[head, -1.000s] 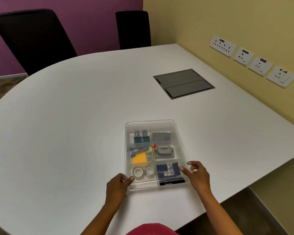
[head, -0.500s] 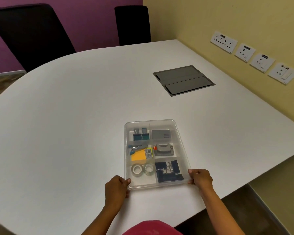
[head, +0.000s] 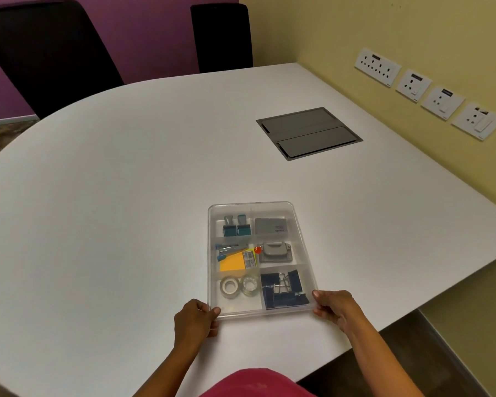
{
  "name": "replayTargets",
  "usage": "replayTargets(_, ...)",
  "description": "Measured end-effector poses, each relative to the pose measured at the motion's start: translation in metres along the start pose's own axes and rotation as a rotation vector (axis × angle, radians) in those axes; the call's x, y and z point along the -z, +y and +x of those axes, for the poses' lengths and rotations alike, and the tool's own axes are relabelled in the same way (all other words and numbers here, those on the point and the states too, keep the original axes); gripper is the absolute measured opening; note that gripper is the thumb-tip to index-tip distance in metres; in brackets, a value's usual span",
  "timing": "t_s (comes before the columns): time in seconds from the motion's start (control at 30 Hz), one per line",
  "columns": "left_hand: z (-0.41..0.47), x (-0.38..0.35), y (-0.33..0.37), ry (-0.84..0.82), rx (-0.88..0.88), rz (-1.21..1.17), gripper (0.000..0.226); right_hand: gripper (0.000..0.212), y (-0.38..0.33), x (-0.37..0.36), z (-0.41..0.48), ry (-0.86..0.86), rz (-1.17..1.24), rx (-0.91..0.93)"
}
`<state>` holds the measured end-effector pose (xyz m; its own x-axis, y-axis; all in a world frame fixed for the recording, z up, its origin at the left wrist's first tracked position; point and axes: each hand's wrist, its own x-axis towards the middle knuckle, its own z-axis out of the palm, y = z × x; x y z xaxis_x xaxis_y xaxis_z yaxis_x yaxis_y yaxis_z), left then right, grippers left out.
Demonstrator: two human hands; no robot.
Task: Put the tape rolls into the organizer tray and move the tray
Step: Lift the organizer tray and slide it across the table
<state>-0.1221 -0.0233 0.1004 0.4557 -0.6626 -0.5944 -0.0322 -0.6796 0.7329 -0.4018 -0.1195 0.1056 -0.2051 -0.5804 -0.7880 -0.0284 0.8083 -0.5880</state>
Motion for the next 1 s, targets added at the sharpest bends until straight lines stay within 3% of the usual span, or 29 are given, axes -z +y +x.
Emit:
replayTargets(0.3,0.014,0.003,-0.002,-0.083,0.093,-0.020,0.020,0.008,-0.012,0.003,0.003,-0.074,-0.054,-0.092)
replayTargets(0.47,0.024,0.010,0.006,-0.184,0.145,0.110,0.024,0.016,-0.014,0.005,0.013,-0.067,-0.254,0.023)
replayTargets(0.63,0.048,0.011,0.030,-0.093,0.040,0.194,0.025,0.019,-0.034,-0.009,0.034,0.037,-0.413,0.184)
replayTargets(1.0,0.149,-0.001,0.113,-0.100,-0.072,0.129,0.018,0.021,-0.136,-0.064,0.093,0.058,-0.379,0.233)
